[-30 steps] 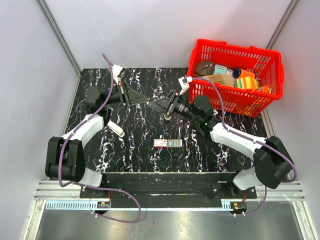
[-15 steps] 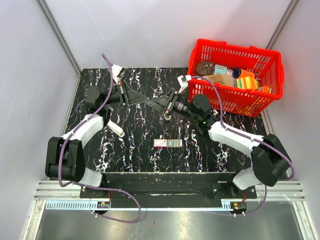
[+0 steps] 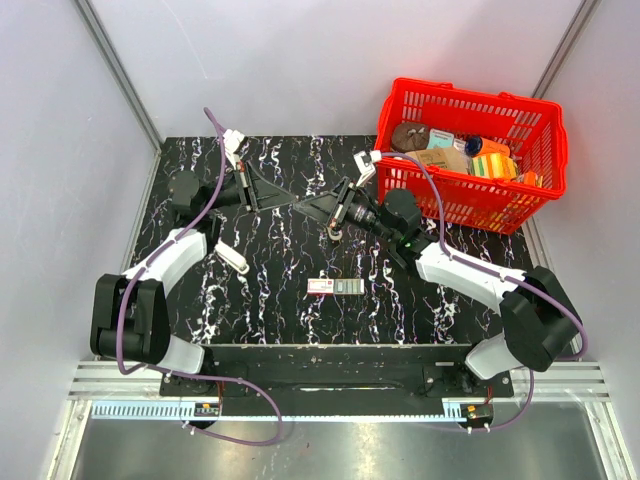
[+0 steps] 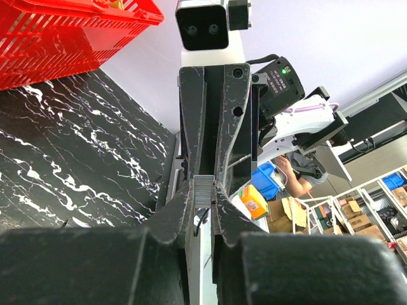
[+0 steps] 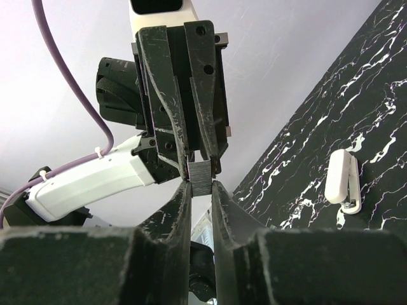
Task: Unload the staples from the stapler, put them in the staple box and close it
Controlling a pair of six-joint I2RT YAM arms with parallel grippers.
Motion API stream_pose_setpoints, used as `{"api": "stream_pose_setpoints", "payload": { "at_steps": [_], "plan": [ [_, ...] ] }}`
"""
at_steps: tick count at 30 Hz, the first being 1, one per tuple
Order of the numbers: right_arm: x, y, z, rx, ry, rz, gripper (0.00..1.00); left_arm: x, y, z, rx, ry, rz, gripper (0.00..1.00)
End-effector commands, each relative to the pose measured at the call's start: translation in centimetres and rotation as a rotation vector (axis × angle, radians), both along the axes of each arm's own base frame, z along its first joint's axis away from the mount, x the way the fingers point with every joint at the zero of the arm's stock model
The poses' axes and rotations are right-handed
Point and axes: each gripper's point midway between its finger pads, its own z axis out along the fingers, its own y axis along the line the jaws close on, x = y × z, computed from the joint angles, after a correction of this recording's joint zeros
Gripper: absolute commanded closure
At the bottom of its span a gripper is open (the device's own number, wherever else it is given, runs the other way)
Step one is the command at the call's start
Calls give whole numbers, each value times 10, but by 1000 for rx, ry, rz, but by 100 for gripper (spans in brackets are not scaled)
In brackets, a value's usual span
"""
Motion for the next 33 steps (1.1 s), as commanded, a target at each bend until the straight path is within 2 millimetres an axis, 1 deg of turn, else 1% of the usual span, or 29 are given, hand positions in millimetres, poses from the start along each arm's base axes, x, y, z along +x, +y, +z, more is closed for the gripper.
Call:
{"api": "stream_pose_setpoints", "payload": {
  "at_steps": [1,5,8,9,10,11,13,15,19,20,23,25,27,29,30,32,33],
  "plan": [
    [-2,-5,37,57,-104,-7,87,-2,2,10,12,-90,18,81],
    [-4,-9,25,-13,-95,-27,89,10,5,2,62,-68,49,62],
    [-5,-16,-2,-113,-56,-49,89,21,11,-2,103,-59,91,54],
    [-6,-19,-10,-141,-45,-57,89,25,14,-7,134,-75,111,52],
    [-8,-22,-19,-174,-30,-64,89,30,17,-16,180,-38,133,50],
    [-9,-25,-30,-214,-13,-73,89,35,20,-20,226,-29,161,41],
    [-13,-34,-47,-282,17,-87,90,44,28,-28,327,-44,219,35],
    [-16,-43,-65,-353,53,-104,89,54,36,-35,401,-59,255,33],
    [-22,-67,-108,-515,164,-168,89,64,52,-68,574,-48,300,33],
    [-26,-75,-126,-576,213,-187,89,66,58,-77,621,-54,313,33],
    [-37,-89,-163,-707,304,-254,89,68,73,-104,789,-96,347,33],
    [-44,-93,-184,-775,356,-297,91,65,80,-116,859,-107,347,33],
    [-53,-91,-197,-835,382,-313,93,60,83,-121,886,-114,344,32],
    [-59,-89,-208,-908,391,-340,96,53,84,-127,914,-126,338,33],
    [-60,-88,-216,-956,398,-351,98,51,84,-128,926,-139,338,33],
    [-61,-86,-220,-1009,398,-384,99,44,82,-130,942,-158,329,33],
    [-63,-87,-226,-1043,407,-388,100,42,81,-131,946,-165,327,33]
  ]
}}
